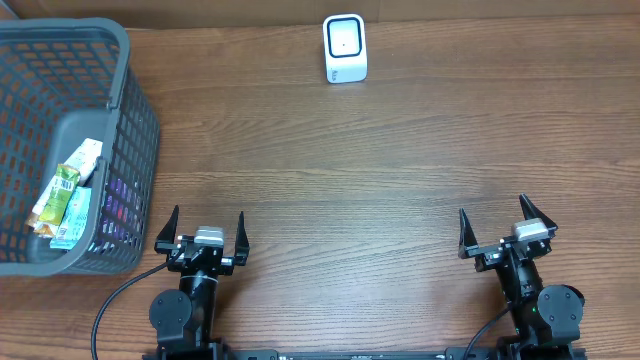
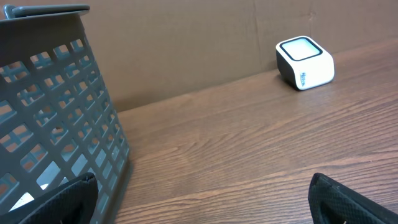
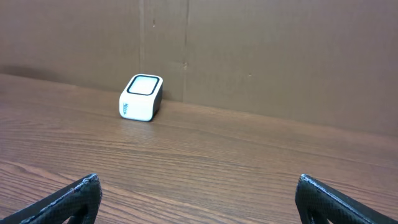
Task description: Scan the item barcode
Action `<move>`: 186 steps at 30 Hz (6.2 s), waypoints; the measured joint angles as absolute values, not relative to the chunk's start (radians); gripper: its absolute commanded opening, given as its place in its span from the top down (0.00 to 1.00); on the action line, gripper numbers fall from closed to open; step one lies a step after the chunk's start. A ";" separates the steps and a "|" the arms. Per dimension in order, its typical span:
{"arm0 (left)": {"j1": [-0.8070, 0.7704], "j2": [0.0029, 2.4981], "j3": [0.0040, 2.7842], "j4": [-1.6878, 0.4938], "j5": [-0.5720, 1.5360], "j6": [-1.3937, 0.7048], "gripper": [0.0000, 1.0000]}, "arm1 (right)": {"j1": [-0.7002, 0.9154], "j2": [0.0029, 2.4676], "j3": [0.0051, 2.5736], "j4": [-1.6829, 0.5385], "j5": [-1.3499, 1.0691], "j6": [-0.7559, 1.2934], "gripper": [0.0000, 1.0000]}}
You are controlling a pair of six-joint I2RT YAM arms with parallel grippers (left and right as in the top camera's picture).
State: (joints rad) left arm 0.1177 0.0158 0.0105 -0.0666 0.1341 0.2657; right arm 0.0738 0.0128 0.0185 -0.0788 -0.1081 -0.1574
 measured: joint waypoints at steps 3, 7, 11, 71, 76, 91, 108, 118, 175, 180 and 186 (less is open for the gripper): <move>0.118 0.016 0.010 -0.067 0.134 0.266 0.01 | 0.074 0.013 0.019 -0.078 -0.108 -0.157 0.00; 0.118 0.016 0.010 -0.067 0.134 0.265 0.01 | 0.074 0.013 0.019 -0.078 -0.108 -0.157 0.00; 0.118 0.016 0.010 -0.067 0.134 0.265 0.00 | 0.074 0.013 0.019 -0.078 -0.108 -0.157 0.00; 0.118 0.016 0.010 -0.067 0.134 0.266 0.01 | 0.074 0.013 0.019 -0.078 -0.108 -0.158 0.00; 0.118 0.016 0.010 -0.067 0.134 0.266 0.00 | 0.074 0.013 0.019 -0.078 -0.108 -0.157 0.00; 0.118 0.016 0.010 -0.067 0.134 0.266 0.00 | 0.074 0.013 0.019 -0.078 -0.108 -0.157 0.00; 0.118 0.016 0.010 -0.067 0.134 0.266 0.01 | 0.074 0.013 0.019 -0.079 -0.108 -0.157 0.00; 0.118 0.016 0.010 -0.067 0.134 0.265 0.00 | 0.074 0.013 0.019 -0.078 -0.108 -0.157 0.00; 0.118 0.016 0.028 -0.055 0.134 0.127 0.00 | 0.074 0.013 0.019 -0.122 -0.090 -0.031 0.00; 0.118 0.035 0.125 -0.080 0.134 0.102 0.00 | 0.074 0.013 0.068 -0.195 -0.110 -0.011 0.00; 0.118 0.192 0.321 -0.147 0.152 0.083 0.01 | 0.074 0.025 0.277 -0.315 -0.159 0.011 0.00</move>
